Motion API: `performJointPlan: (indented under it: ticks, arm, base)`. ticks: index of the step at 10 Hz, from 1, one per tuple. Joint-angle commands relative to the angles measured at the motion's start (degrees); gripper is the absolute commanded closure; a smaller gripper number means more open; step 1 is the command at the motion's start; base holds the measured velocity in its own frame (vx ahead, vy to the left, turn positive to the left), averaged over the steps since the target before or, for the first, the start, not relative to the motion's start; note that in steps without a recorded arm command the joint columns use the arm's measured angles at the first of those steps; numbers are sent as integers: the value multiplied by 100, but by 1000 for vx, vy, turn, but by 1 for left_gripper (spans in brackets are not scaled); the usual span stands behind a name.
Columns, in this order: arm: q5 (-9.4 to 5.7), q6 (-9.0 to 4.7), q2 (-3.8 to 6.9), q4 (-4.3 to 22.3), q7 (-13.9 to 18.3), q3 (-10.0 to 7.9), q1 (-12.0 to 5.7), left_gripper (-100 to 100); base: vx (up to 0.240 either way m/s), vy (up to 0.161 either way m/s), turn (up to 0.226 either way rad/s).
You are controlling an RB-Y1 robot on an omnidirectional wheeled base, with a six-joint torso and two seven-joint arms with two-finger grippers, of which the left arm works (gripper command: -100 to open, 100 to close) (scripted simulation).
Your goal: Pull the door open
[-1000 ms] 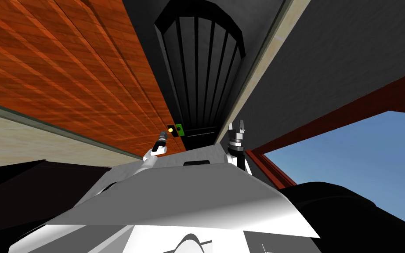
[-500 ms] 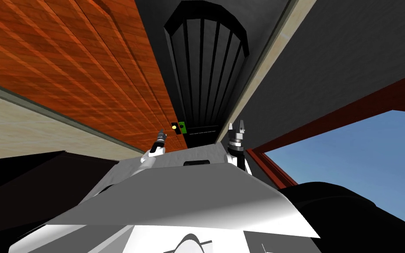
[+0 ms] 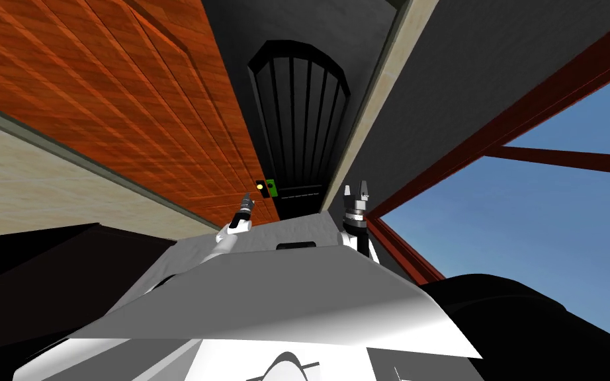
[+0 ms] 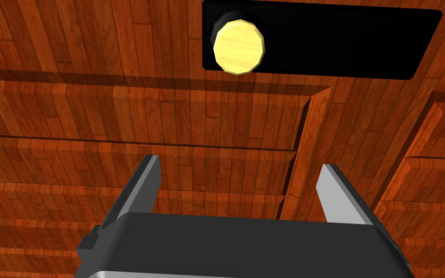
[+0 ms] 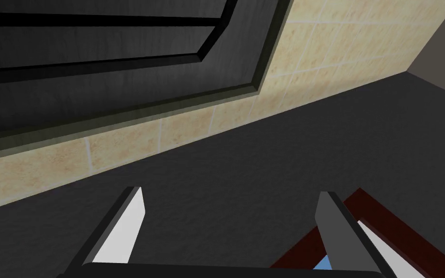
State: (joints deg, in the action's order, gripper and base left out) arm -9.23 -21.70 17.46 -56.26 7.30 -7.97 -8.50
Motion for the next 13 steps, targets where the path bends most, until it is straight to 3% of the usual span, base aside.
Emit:
performJointPlan:
  ticks: [1,2,5,7,10,13]
  arm:
    - [0,0,0,0,0,0,0,-100]
    - [-28,-1,112,78,-3,-141,101,-100]
    - [-77,-8,306,225,-37,-420,271,-100]
    - [-81,-17,318,250,-51,-460,272,-100]
    - [-62,-37,225,224,-65,-388,166,-100]
    - [-16,-62,20,135,-71,-179,-47,-100]
  base:
    - [-65,-83,-42]
    - [-38,34,219]
    - [18,119,174]
    - [106,96,5]
    - [202,14,-70]
    - [230,-105,-199]
